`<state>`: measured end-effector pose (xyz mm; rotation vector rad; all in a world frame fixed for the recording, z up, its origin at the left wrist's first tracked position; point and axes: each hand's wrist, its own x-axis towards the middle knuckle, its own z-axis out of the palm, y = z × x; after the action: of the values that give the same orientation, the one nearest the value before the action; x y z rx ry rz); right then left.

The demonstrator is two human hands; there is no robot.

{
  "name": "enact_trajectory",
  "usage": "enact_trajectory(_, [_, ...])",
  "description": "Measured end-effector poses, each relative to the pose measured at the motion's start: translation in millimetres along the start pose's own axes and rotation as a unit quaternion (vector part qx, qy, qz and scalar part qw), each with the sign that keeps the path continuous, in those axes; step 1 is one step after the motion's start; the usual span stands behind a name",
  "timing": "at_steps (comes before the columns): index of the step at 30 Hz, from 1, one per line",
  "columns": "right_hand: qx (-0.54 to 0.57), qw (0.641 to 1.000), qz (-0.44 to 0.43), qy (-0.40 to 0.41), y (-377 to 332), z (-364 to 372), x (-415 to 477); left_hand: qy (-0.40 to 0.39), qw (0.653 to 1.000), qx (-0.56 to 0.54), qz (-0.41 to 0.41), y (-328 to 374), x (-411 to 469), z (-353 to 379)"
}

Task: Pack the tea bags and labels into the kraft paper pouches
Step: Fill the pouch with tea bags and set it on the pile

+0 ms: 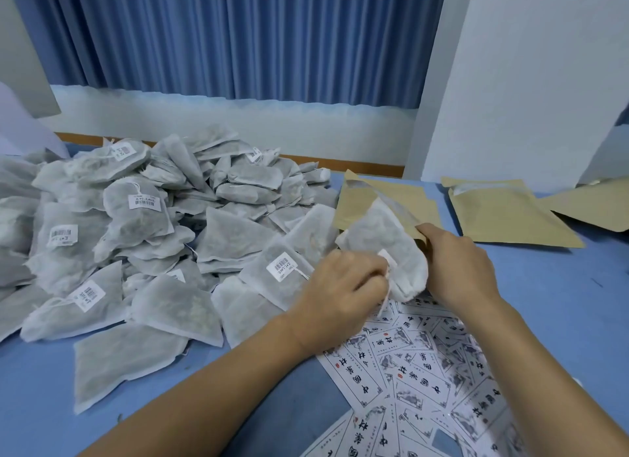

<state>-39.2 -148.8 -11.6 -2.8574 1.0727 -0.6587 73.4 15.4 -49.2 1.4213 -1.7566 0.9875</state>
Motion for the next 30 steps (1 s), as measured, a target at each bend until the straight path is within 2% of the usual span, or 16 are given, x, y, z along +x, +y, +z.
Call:
enact_trajectory(4, [0.025, 1.000, -0.004, 0.008, -0.6, 0.3, 0.3, -0.165, 0.986, -0.017, -0.024, 7.1, -2.7, 5.0])
enact_trajectory(7, [0.012, 1.000, -0.014, -0.003, -0.9, 0.2, 0.8, -0.225, 0.973, -0.026, -0.033, 9.0, -4.5, 11.7])
enact_trajectory(10, [-0.011, 1.000, -0.020, -0.012, -0.9, 0.0, 1.0, -0.233, 0.963, -0.091, -0.101, 11.4, -3.8, 17.5])
enact_trajectory(13, [-0.014, 1.000, -0.022, -0.008, -0.6, -1.0, 1.7, -0.233, 0.929, -0.201, -0.207, 12.6, 2.1, 20.7])
enact_trajectory(15, [-0.006, 1.000, -0.026, -0.003, 0.9, -2.2, 3.4, -0.233, 0.908, -0.241, -0.250, 12.2, 5.5, 22.5])
enact_trajectory(23, [0.102, 0.994, 0.027, 0.031, 12.6, -9.7, 8.7, -0.291, 0.872, -0.301, -0.254, 14.0, 17.1, 8.6])
enact_trajectory(26, [0.110, 0.993, 0.025, 0.037, 12.1, -9.7, 8.7, -0.280, 0.858, -0.327, -0.281, 17.5, 29.4, 0.4])
enact_trajectory(30, [0.134, 0.989, 0.053, 0.044, 17.9, -8.3, 12.8, -0.302, 0.823, -0.350, -0.329, 12.0, 38.7, -7.3])
